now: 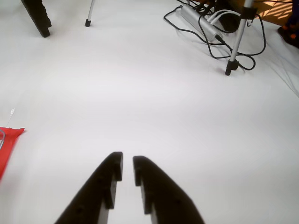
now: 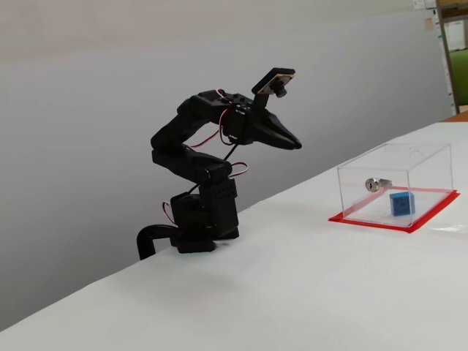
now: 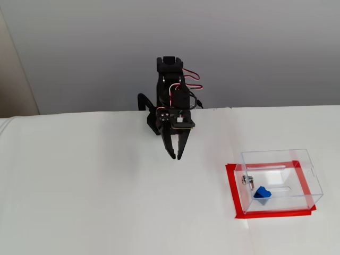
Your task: Pick the blue lego brick and place it into the transparent box
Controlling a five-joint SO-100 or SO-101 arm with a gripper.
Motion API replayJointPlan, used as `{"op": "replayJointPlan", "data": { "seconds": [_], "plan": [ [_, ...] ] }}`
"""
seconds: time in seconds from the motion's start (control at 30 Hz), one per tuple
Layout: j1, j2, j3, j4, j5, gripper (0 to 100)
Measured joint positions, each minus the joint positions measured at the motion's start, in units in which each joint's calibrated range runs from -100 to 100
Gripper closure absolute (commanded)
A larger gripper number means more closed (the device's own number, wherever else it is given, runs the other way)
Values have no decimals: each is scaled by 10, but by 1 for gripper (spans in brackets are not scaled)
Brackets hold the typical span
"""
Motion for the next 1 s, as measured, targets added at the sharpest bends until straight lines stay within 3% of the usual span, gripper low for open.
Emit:
{"op": "replayJointPlan", "data": {
  "seconds": [0.5, 1.0],
  "plan": [
    [51, -224, 265, 0, -34, 97],
    [50, -228, 400, -104, -34, 97]
  ]
}}
